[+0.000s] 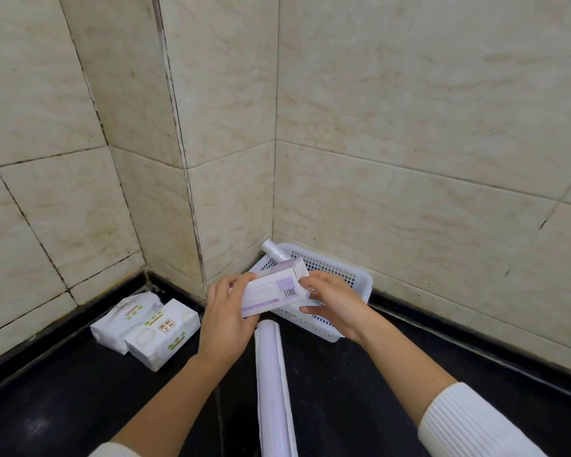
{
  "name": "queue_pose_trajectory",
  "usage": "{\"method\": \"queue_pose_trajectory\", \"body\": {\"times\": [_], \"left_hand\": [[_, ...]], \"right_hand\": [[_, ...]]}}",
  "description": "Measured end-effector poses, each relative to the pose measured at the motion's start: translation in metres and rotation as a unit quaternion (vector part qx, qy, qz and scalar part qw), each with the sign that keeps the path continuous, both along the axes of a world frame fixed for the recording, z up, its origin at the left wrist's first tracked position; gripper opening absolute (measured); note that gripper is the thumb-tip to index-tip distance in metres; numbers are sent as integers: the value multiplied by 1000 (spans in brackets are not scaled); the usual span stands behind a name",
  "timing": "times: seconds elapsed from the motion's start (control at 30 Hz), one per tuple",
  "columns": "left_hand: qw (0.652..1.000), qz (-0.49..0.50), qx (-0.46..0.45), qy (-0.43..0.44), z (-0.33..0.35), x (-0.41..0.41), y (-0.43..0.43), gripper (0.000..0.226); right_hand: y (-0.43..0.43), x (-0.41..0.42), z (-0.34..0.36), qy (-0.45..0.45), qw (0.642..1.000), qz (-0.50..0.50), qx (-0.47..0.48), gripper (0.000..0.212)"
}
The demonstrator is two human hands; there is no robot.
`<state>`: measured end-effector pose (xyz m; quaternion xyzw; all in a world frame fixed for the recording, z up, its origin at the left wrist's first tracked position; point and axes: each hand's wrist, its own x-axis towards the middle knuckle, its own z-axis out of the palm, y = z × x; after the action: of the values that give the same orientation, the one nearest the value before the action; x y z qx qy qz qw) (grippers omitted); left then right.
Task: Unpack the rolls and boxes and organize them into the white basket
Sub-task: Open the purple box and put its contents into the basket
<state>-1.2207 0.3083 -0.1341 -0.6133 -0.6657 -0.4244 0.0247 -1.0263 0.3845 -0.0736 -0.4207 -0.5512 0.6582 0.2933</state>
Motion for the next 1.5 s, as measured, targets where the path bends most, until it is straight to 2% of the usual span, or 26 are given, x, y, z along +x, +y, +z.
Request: {"method": "queue_pose_trajectory", "body": {"times": [0.1, 0.17, 0.27, 0.37, 0.47, 0.6, 0.67, 0.8, 0.93, 1.07, 1.23, 1.33, 1.43, 1.5], "left_hand": [[999, -10, -1, 43, 0, -4, -1, 63], [999, -13, -10, 31, -1, -6, -2, 62], [997, -21, -28, -69, -3, -6, 1, 59], [980, -52, -65, -183, -4, -5, 5, 62], [963, -86, -100, -236, -4, -3, 7, 62], [952, -117, -121, -257, -1, -3, 5, 63], [948, -134, -134, -257, 0, -3, 4, 62], [940, -162, -163, -254, 3, -6, 2, 62], [928, -186, -198, -254, 0, -12, 2, 65], [923, -198, -224, -244, 3, -15, 2, 67], [927, -198, -233, -216, 8, -17, 1, 66], [932, -204, -241, -176, 13, -16, 2, 67], [934, -204, -253, -145, 16, -16, 2, 68], [937, -200, -257, -127, 15, -18, 2, 67]], "right_hand": [[-2, 1, 1, -40, 999, -8, 29, 28], [-2, 4, 3, -24, 999, -11, 29, 31], [-2, 10, 8, 23, 999, -34, 33, 24], [-5, 18, 11, 38, 995, -21, 86, 24], [-11, 22, 12, -36, 983, 5, 182, 15], [-14, 25, 19, -112, 961, 25, 253, 33], [-14, 29, 24, -132, 952, 48, 274, 44], [-9, 34, 35, -183, 937, 107, 278, 50], [-3, 37, 41, -210, 923, 140, 292, 45], [-1, 37, 40, -262, 901, 141, 315, 51], [-6, 33, 37, -298, 878, 146, 344, 49], [-7, 32, 32, -315, 848, 180, 387, 39], [-9, 33, 25, -352, 819, 199, 408, 42], [-11, 31, 19, -383, 783, 206, 445, 40]]}}
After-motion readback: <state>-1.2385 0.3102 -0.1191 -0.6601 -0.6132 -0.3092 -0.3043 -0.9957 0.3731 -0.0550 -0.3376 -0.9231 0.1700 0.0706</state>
